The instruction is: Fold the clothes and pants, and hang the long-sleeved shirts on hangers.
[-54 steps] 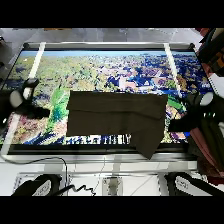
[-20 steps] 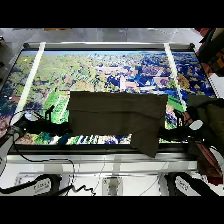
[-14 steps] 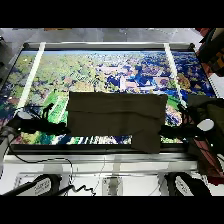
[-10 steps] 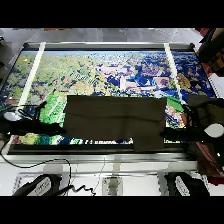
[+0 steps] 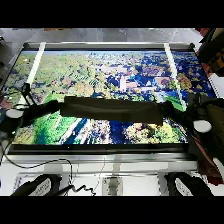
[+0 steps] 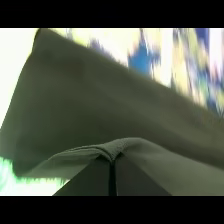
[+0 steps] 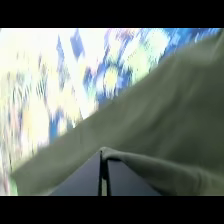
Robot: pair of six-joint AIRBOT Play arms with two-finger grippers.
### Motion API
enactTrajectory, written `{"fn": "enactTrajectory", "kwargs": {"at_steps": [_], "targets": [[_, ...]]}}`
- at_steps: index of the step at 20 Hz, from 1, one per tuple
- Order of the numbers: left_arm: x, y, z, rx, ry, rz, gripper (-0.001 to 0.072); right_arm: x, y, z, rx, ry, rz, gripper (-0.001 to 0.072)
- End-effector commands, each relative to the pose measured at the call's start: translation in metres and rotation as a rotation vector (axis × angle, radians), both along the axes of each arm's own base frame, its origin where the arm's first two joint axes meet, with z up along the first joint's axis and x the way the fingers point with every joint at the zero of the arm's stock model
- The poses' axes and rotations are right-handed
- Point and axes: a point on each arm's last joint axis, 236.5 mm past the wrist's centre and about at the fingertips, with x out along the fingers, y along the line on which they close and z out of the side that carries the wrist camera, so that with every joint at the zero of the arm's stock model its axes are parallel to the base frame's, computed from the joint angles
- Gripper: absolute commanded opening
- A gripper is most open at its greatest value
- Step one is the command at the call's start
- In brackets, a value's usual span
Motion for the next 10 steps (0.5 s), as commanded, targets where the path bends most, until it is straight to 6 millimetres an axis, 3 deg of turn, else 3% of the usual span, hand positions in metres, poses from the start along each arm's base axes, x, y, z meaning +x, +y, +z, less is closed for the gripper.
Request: {"fn": "enactTrajectory", "kwargs": {"at_steps": [1,4,5,6,7,10], "targets": [[0.053,0.002,-0.013,-0.014,-0.047,0.148,0.0016,0.054,-0.016,-0.028,0.004,0.017,-0.156,0.001],[0.086,-0.005,-0.026,-0.029,-0.029,0.138,0.0034,0.08,-0.018,-0.047,-0.008,0.054,-0.162,0.0034],[0.094,-0.005,-0.033,-0.031,-0.018,0.133,0.0233,0.085,-0.018,-0.052,-0.012,0.062,-0.157,0.0257],[0.097,-0.007,-0.038,-0.037,-0.006,0.124,0.0691,0.088,-0.016,-0.054,-0.015,0.07,-0.146,0.0594],[0.097,-0.007,-0.041,-0.041,0.003,0.117,0.0708,0.088,-0.014,-0.054,-0.024,0.07,-0.132,0.0702],[0.08,0.01,-0.053,0.039,0.056,0.033,0.0702,0.081,-0.01,-0.057,-0.122,0.074,-0.037,0.0689]]}}
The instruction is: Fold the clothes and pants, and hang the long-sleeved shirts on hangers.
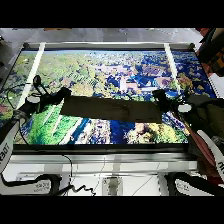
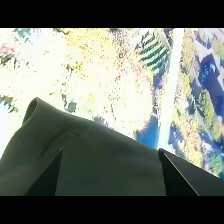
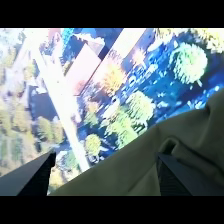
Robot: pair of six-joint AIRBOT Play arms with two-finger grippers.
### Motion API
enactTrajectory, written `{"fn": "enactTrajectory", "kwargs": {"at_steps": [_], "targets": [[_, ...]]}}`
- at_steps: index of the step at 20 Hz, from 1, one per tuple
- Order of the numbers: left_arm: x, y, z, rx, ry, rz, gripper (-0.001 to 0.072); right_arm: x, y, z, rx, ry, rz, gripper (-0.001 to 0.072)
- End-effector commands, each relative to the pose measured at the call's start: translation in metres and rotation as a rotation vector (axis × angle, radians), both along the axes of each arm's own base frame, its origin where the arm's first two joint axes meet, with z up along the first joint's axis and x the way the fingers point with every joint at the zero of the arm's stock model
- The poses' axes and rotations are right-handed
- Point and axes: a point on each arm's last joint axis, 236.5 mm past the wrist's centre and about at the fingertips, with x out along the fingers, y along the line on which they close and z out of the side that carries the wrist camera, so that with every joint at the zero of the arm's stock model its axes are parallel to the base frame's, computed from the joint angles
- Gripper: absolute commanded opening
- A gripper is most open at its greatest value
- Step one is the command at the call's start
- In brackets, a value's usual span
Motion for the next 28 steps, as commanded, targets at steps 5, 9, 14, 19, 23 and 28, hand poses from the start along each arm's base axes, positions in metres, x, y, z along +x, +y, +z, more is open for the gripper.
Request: {"fn": "enactTrajectory", "kwargs": {"at_steps": [5,9,14,19,23,28], "targets": [[-0.059,0.052,-0.043,-0.015,0.248,-0.129,0.069,-0.029,0.008,-0.026,-0.079,0.154,0.232,0.0687],[-0.07,0.039,-0.073,-0.034,0.315,-0.202,0.0689,-0.051,0.034,-0.034,-0.071,0.218,0.359,0.0686],[-0.059,-0.011,-0.09,0.01,0.314,-0.358,0.0492,-0.048,0.073,-0.014,-0.082,0.176,0.462,0.0615],[-0.036,-0.071,-0.049,0.093,0.182,-0.556,0.0017,-0.021,0.11,0.02,-0.154,0.043,0.521,0.001],[-0.042,-0.1,0.042,0.087,0.069,-0.709,0.0016,-0.016,0.158,0.016,-0.154,0.032,0.608,0.001],[-0.083,-0.095,0.153,0.114,-0.074,-0.726,0.0016,-0.035,0.266,-0.023,-0.074,0.106,0.763,0.001]]}}
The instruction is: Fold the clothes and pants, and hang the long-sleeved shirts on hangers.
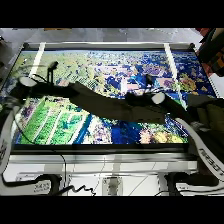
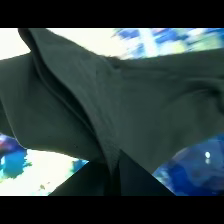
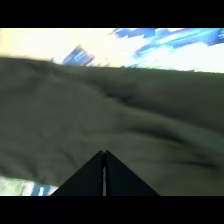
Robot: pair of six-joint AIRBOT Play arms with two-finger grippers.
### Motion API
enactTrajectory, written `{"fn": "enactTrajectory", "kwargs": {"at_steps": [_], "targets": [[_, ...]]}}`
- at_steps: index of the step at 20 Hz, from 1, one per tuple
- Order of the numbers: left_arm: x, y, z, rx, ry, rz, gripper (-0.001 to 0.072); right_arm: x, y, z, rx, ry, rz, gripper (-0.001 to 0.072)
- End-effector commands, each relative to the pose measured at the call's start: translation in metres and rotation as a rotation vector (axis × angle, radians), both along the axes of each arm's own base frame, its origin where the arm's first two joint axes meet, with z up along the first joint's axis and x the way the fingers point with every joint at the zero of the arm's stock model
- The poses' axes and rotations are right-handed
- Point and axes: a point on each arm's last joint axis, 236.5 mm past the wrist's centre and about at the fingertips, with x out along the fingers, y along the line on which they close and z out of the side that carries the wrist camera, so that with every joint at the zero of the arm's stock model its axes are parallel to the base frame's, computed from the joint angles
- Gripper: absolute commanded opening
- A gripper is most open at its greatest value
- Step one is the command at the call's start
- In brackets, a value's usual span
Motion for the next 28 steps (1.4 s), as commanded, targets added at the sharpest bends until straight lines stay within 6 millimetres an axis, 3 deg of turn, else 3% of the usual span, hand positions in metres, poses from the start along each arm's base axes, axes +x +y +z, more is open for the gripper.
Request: {"fn": "enactTrajectory", "kwargs": {"at_steps": [1,5,6,8,10,12,14,17,20,21,23,24,25,26,28], "targets": [[-0.033,0.0,0.071,-0.006,-0.098,-0.035,0.0016,-0.022,0.084,-0.027,0.046,0.083,0.1,0.001],[-0.053,0.002,0.116,0.008,-0.21,-0.032,0.0017,-0.051,0.182,-0.039,0.081,0.086,0.246,0.001],[-0.056,0.002,0.121,0.009,-0.224,-0.031,0.0017,-0.053,0.195,-0.035,0.084,0.068,0.27,0.001],[-0.056,-0.001,0.121,0.004,-0.222,-0.036,0.0017,-0.047,0.192,-0.026,0.042,0.016,0.309,0.0011],[-0.057,-0.016,0.115,-0.019,-0.2,-0.071,0.0017,-0.035,0.154,-0.026,-0.084,-0.007,0.37,0.001],[-0.053,-0.05,0.105,-0.075,-0.17,-0.121,0.0016,-0.015,0.091,-0.023,-0.214,0.01,0.376,0.001],[-0.041,-0.094,0.087,-0.146,-0.109,-0.109,0.0016,0.008,0.016,-0.006,-0.298,0.038,0.314,0.001],[-0.034,-0.192,0.058,-0.264,-0.067,-0.125,0.0016,0.032,-0.095,0.035,-0.349,0.05,0.174,0.001],[-0.034,-0.277,0.023,-0.333,-0.066,-0.048,0.0018,0.029,-0.178,0.061,-0.377,0.063,0.105,0.001],[-0.03,-0.293,0.011,-0.319,-0.103,-0.005,0.0062,0.024,-0.199,0.061,-0.397,0.072,0.119,0.001],[-0.031,-0.315,-0.004,-0.3,-0.157,0.049,0.0699,0.012,-0.238,0.051,-0.416,0.117,0.131,0.0011],[-0.038,-0.324,-0.006,-0.297,-0.16,0.035,0.0706,0.005,-0.255,0.043,-0.418,0.139,0.13,0.0015],[-0.043,-0.328,-0.005,-0.298,-0.156,0.021,0.0706,-0.002,-0.269,0.033,-0.401,0.175,0.103,0.0127],[-0.047,-0.329,-0.004,-0.301,-0.151,0.009,0.0706,-0.011,-0.279,0.02,-0.361,0.219,0.069,0.0334],[-0.043,-0.32,0.002,-0.288,-0.164,-0.007,0.0705,-0.031,-0.278,-0.005,-0.224,0.303,0.019,0.0497]]}}
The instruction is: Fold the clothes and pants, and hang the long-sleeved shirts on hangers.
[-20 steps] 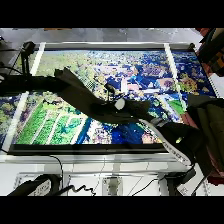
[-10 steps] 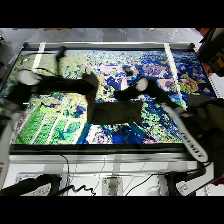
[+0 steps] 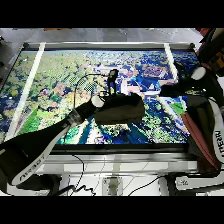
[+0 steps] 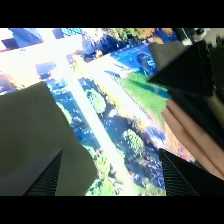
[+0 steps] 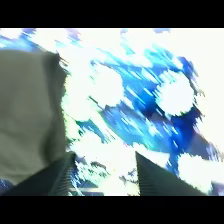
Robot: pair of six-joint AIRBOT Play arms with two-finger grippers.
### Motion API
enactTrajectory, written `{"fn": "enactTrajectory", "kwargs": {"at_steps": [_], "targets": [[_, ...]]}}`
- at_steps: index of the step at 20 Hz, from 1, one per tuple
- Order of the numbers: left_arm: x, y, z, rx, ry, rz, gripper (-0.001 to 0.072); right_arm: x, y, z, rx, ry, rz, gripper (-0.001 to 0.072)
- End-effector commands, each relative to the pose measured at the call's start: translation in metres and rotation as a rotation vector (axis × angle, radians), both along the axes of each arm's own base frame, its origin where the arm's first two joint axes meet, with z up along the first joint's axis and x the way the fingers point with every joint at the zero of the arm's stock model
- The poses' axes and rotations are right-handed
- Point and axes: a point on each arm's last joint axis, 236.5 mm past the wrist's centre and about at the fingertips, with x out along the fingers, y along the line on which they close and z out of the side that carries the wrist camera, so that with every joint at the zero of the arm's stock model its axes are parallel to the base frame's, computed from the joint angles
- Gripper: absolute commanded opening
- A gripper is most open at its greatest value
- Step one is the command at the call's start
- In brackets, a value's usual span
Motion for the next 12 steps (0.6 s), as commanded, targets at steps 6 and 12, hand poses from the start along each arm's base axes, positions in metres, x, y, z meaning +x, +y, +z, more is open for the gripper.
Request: {"fn": "enactTrajectory", "kwargs": {"at_steps": [6,12], "targets": [[0.019,0.039,0.009,0.059,-0.031,-0.019,0.0703,-0.03,0.065,-0.083,0.445,0.149,-0.193,0.0595],[0.029,0.063,0.003,0.066,0.012,-0.017,0.0703,-0.011,0.182,-0.112,0.617,0.201,-0.225,0.0586]]}}
